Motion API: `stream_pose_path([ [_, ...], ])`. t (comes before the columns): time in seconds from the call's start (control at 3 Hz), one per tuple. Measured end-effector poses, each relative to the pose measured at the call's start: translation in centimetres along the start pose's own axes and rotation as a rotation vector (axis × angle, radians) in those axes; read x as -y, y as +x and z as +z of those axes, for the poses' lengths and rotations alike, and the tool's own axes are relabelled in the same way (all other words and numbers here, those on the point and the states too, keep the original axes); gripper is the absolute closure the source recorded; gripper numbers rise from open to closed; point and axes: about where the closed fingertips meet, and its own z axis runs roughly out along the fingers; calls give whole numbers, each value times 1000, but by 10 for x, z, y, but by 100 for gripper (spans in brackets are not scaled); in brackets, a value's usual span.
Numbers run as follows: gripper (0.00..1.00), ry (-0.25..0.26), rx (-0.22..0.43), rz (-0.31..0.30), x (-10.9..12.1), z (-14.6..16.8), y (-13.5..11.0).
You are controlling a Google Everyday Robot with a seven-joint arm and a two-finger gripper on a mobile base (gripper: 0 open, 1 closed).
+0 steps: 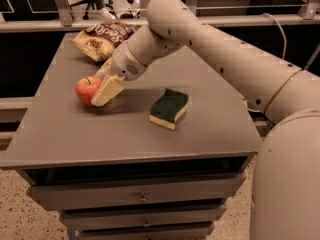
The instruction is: Move apple near sponge
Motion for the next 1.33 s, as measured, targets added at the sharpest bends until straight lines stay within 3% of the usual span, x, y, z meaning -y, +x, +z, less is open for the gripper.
stream_pose_path([
  [0.33,100,119,29,18,25,-36,-15],
  [0.67,100,197,41,21,40,-64,-24],
  [1.33,100,418,-68,71,74,-148,24],
])
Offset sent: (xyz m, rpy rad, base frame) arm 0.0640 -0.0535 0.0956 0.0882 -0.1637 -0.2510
